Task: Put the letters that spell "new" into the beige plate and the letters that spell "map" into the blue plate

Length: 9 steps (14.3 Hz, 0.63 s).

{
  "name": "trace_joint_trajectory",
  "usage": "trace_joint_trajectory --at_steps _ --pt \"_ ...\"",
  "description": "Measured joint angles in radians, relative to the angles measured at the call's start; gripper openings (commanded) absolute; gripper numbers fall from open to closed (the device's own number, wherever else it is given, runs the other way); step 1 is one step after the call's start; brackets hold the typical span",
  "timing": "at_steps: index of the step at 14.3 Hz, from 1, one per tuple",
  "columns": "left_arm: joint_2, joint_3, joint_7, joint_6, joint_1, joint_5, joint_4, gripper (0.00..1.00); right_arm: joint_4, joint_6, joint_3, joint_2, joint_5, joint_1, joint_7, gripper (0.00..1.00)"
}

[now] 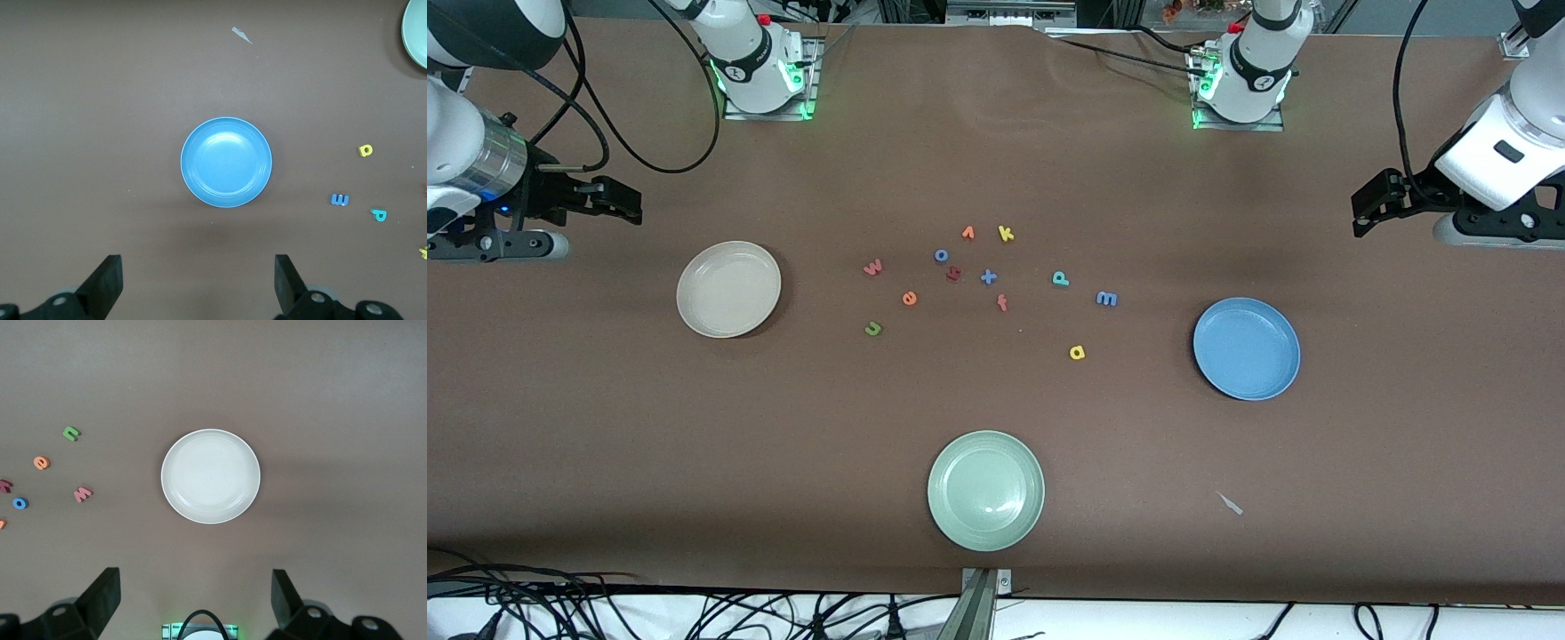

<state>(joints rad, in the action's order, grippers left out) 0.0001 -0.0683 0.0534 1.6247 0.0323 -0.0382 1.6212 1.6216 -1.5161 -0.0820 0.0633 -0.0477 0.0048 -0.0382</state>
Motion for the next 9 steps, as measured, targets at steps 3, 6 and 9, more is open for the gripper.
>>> trace_joint_trajectory --at_steps 3,6,9 --pt "0.002 0.000 0.000 0.000 0.000 0.000 0.000 1.00 0.000 0.000 0.000 0.000 0.000 0.000 0.000 1.00" --pt "0.003 0.000 0.000 0.000 0.001 0.000 0.000 1.00 0.000 0.000 0.000 0.001 0.000 0.000 0.000 1.00" --pt "0.003 -0.002 0.000 0.000 0.006 0.000 0.000 1.00 0.000 0.000 0.000 0.001 0.000 0.000 0.000 1.00"
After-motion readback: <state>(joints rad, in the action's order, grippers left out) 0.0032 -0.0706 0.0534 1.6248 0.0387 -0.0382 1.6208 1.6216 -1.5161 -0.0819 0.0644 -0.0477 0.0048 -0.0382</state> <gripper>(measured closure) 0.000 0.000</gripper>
